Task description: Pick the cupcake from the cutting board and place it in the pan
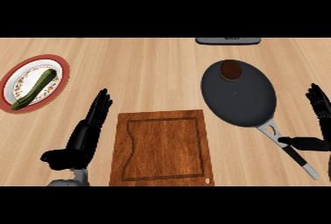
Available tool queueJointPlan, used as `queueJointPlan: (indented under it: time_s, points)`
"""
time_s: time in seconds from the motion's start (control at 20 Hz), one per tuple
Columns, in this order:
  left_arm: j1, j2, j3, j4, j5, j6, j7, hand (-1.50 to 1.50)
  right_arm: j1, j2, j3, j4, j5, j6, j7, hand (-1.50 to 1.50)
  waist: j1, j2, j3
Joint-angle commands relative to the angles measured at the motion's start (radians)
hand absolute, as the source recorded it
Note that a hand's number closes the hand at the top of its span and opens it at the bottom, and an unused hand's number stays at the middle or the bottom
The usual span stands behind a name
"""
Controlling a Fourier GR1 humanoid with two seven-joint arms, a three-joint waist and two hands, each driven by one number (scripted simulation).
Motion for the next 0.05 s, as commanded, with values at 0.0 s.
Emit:
queueJointPlan:
  time_s: [0.0]
  points:
    - [-0.071,-0.022,-0.065,0.029,-0.014,0.103,0.057,0.00,0.032,0.011,0.012,-0.002,0.059,-0.076,-0.064,-1.50,-0.004,0.001,0.000]
